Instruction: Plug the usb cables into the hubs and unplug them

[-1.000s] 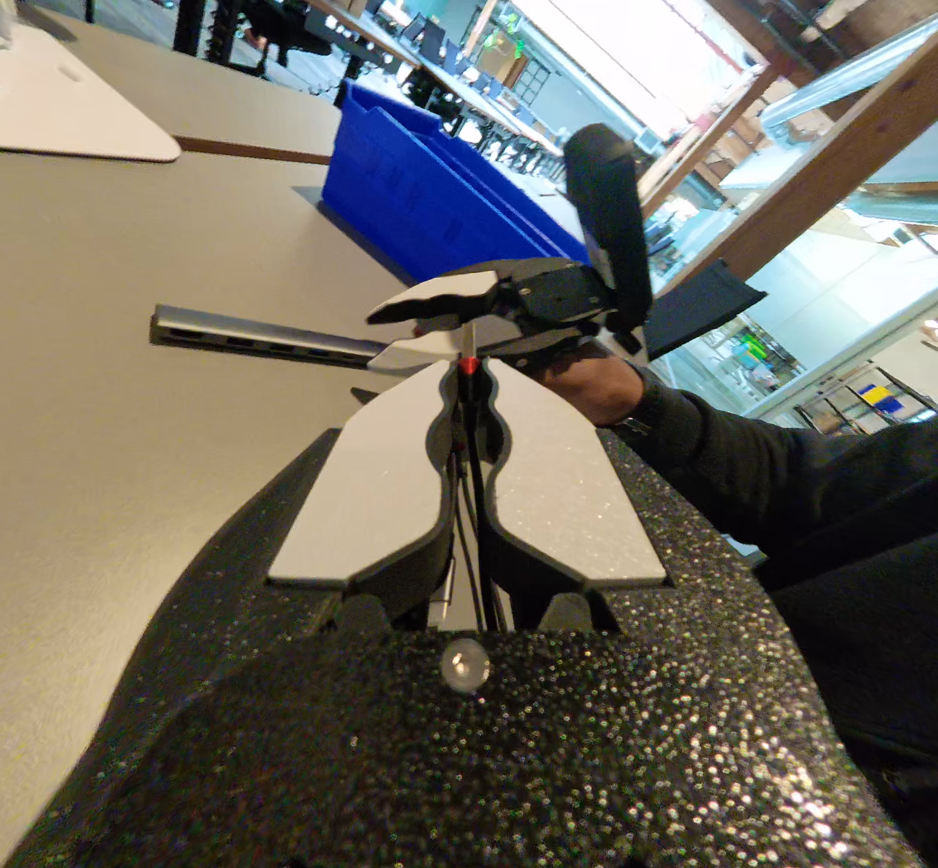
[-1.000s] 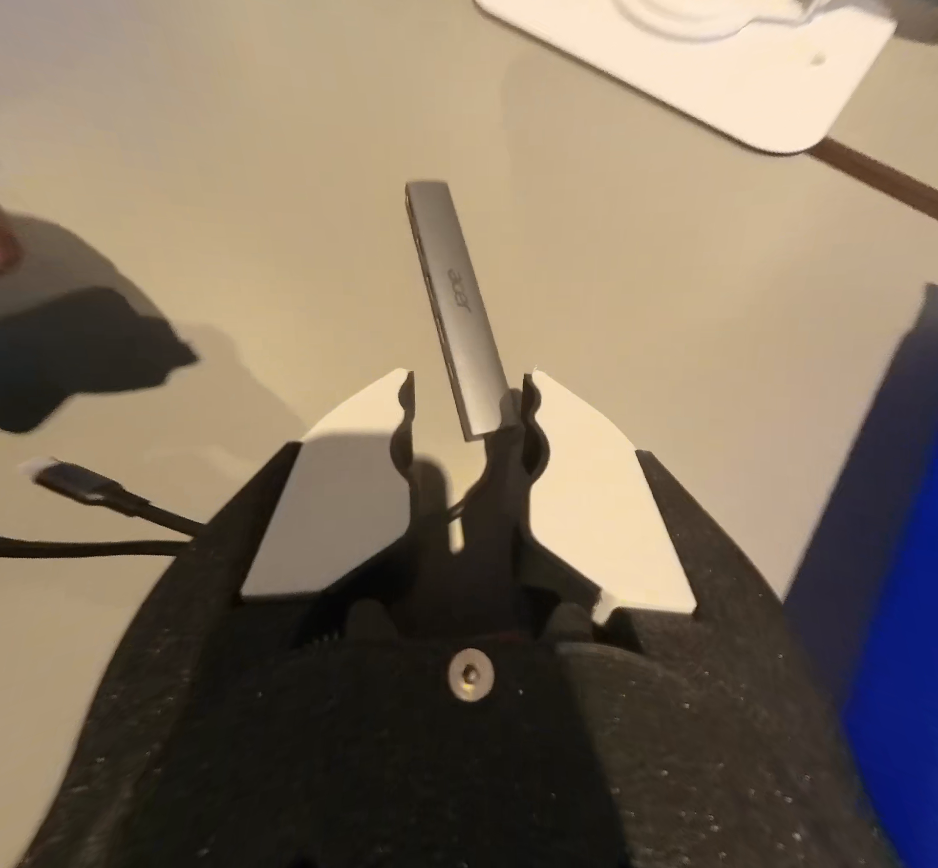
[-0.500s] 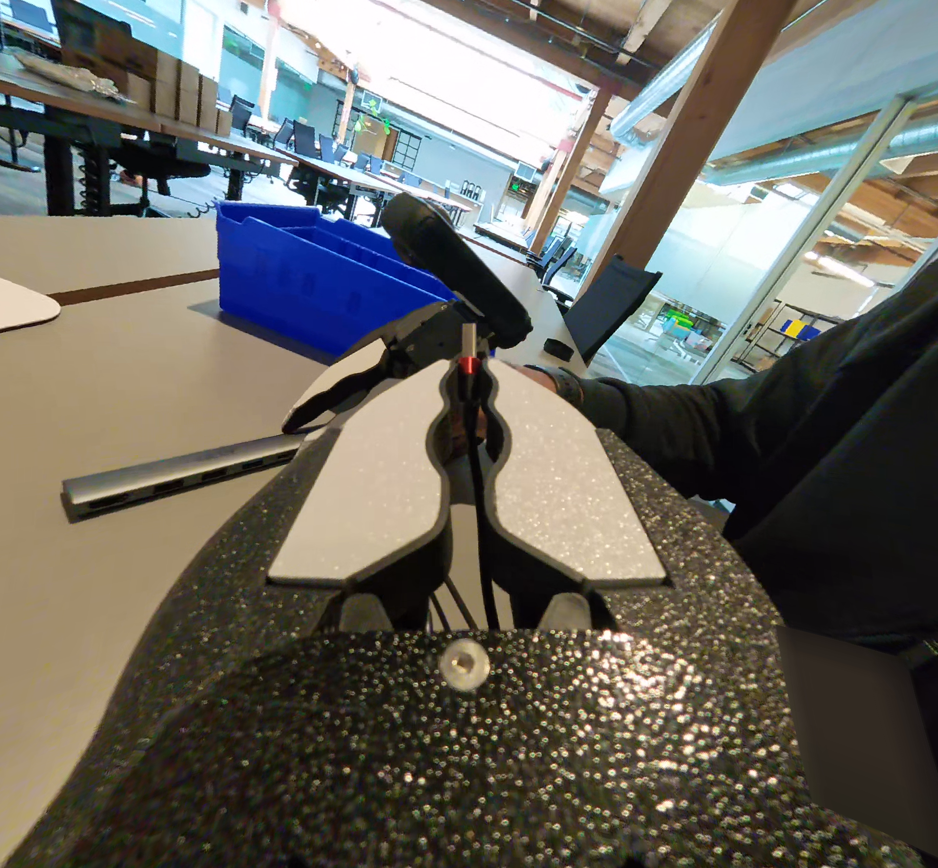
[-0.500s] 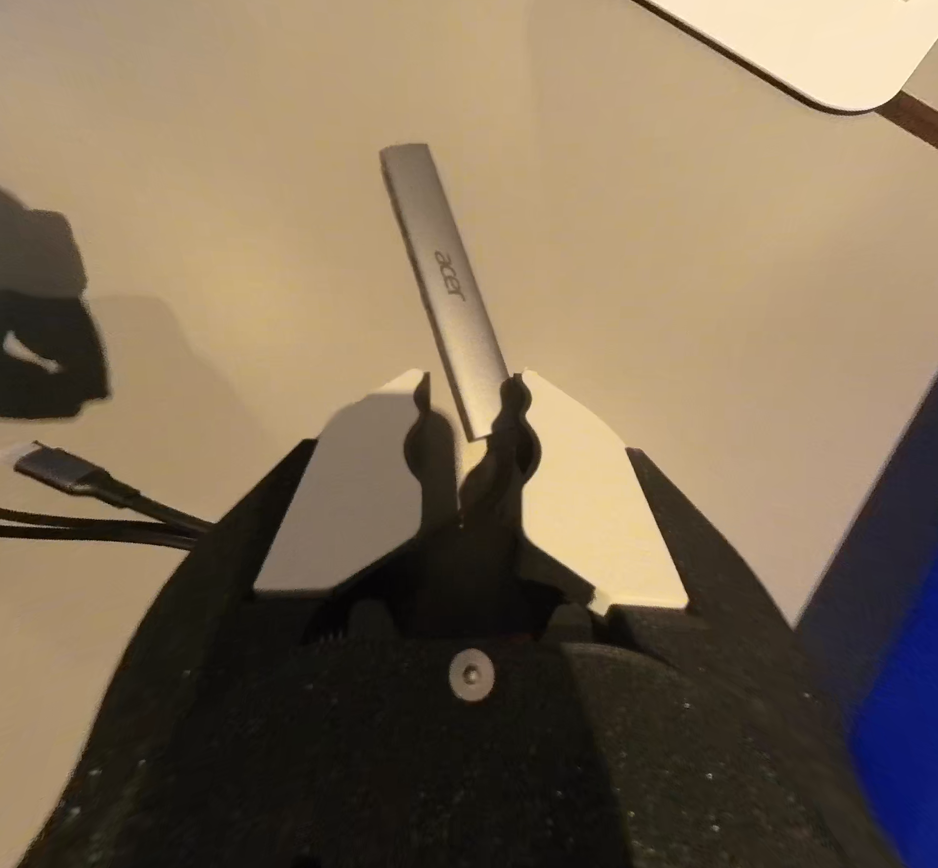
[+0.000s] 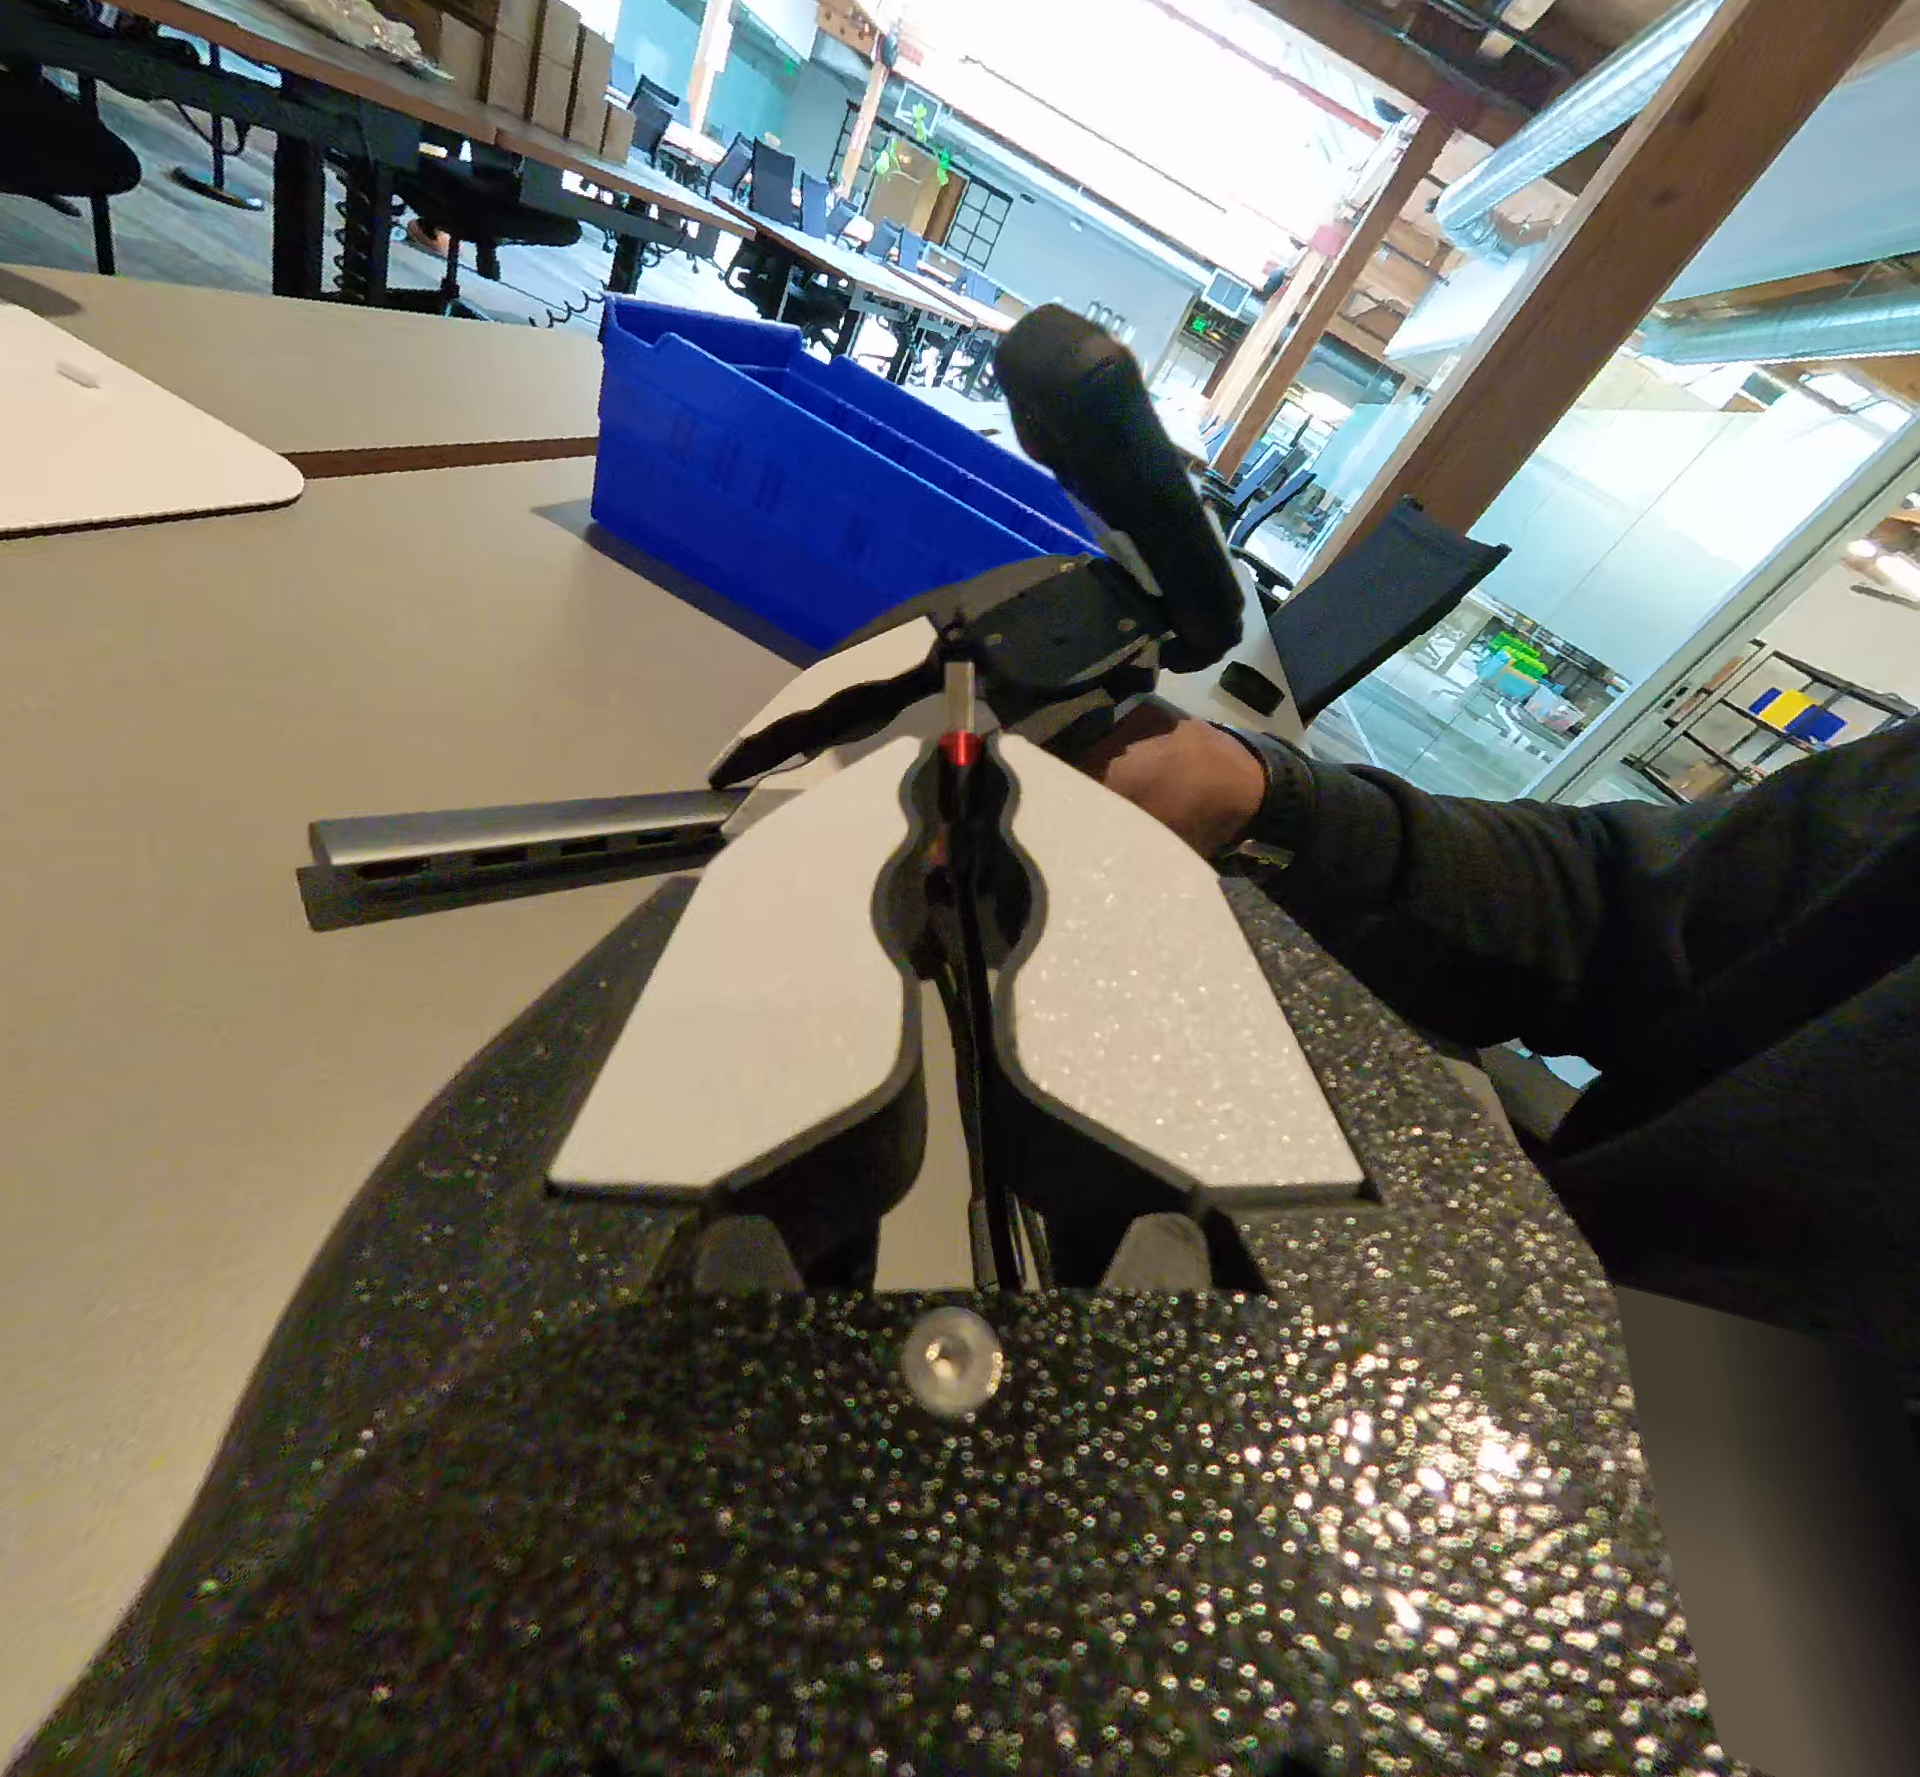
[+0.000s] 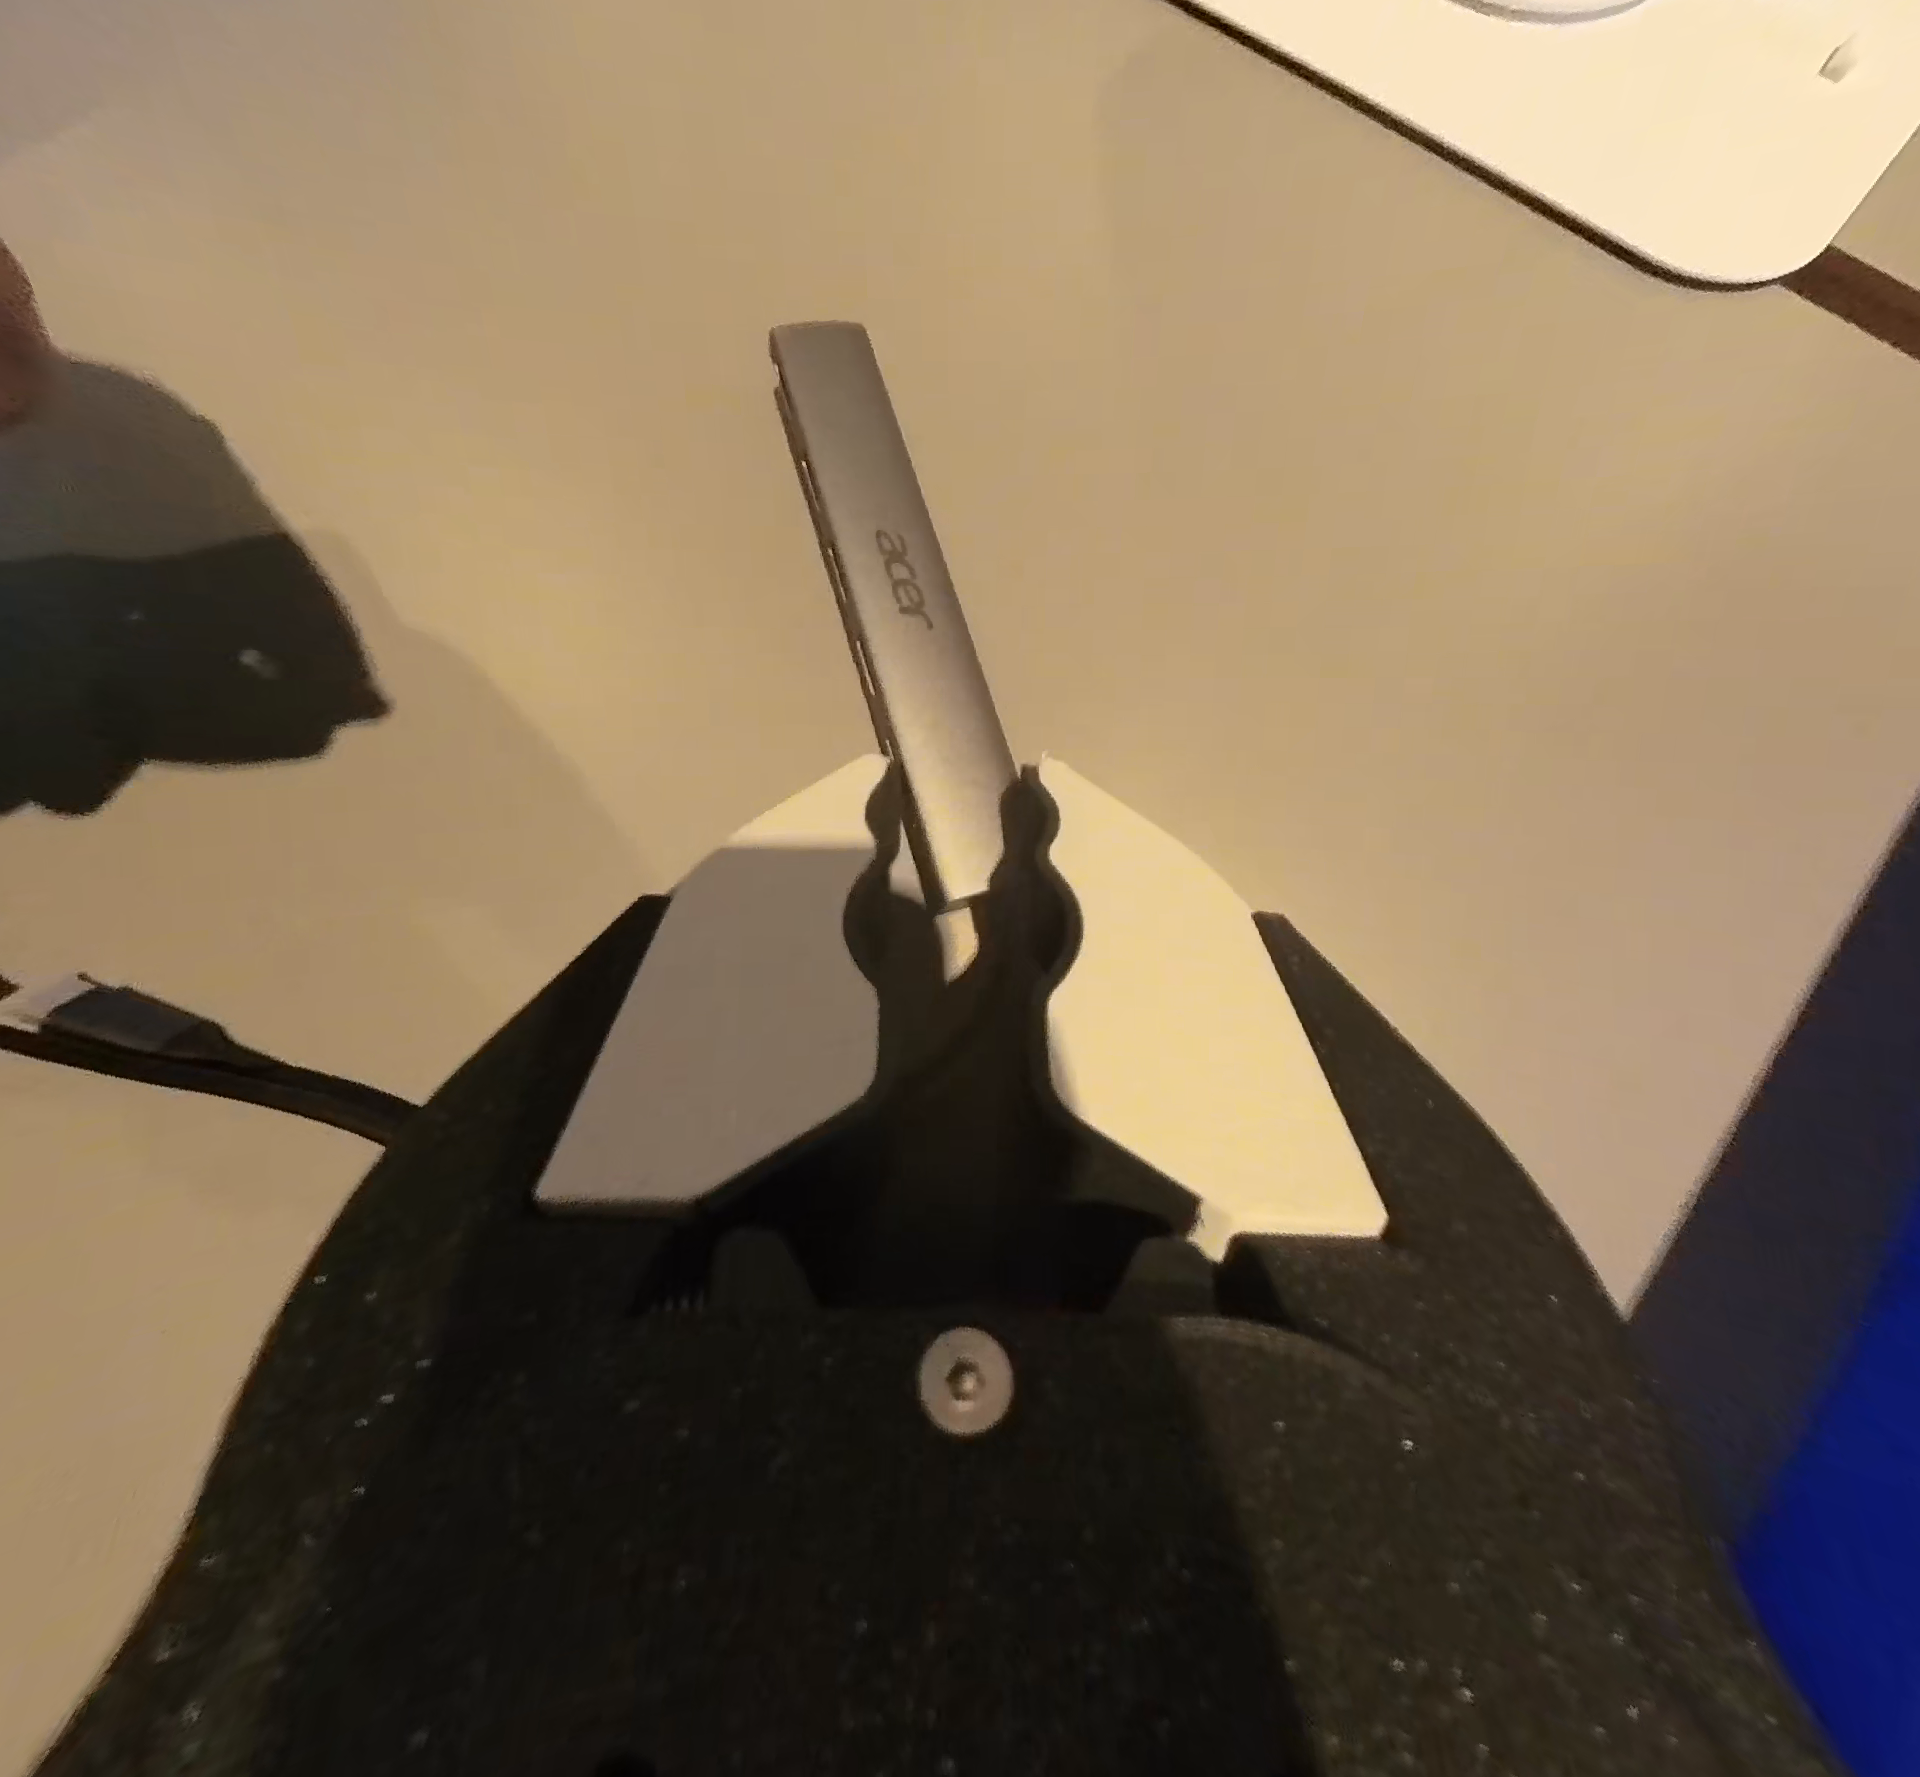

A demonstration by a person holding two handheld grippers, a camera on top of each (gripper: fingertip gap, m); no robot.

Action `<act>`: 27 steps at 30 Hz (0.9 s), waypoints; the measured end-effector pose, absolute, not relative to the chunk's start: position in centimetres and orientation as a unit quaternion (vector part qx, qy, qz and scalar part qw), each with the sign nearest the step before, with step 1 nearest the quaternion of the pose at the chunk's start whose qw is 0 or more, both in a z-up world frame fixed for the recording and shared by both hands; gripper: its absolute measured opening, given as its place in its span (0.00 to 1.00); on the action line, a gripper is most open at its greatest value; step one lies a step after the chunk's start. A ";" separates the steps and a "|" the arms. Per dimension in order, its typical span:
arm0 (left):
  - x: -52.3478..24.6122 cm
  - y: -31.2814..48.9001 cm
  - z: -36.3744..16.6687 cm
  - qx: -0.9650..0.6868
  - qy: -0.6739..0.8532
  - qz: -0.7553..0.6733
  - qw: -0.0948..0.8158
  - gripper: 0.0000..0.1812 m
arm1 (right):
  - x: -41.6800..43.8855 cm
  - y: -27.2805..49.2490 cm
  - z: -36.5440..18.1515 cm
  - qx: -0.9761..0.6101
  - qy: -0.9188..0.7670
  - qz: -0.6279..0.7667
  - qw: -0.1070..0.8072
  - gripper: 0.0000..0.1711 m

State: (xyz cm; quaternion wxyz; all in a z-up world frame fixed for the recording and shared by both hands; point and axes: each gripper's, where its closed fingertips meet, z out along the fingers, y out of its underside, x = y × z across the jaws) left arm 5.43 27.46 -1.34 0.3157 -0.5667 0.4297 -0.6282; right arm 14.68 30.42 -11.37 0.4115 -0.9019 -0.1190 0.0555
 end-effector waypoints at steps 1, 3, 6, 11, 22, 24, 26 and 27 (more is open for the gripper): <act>5.4 27.5 -1.5 -0.570 0.429 -0.626 0.315 0.04 | 14.7 30.4 -11.2 -0.900 -0.117 0.059 0.416 0.12; 5.5 27.6 -1.6 -0.574 0.426 -0.625 0.312 0.04 | 14.5 30.4 -10.7 -0.893 -0.116 0.074 0.429 0.00; 5.4 27.8 -1.7 -0.576 0.423 -0.626 0.311 0.04 | 14.6 30.4 -10.3 -0.886 -0.108 0.090 0.441 0.00; 5.4 27.8 -1.6 -0.574 0.423 -0.628 0.313 0.04 | 14.3 30.3 -10.2 -0.882 -0.125 0.076 0.448 0.00; 5.2 24.1 -0.8 -0.527 0.453 -0.687 0.214 0.04 | 8.7 27.4 -1.7 -0.676 -0.337 0.068 0.651 0.09; 5.2 23.7 -0.7 -0.525 0.459 -0.687 0.206 0.04 | 7.5 26.1 -0.8 -0.638 -0.380 0.071 0.666 0.11; 5.3 23.8 -0.9 -0.529 0.483 -0.657 0.236 0.04 | 7.0 25.4 -0.4 -0.622 -0.397 0.084 0.670 0.12; 5.3 24.0 -1.1 -0.528 0.503 -0.630 0.265 0.04 | 6.8 25.2 -0.4 -0.625 -0.394 0.101 0.667 0.12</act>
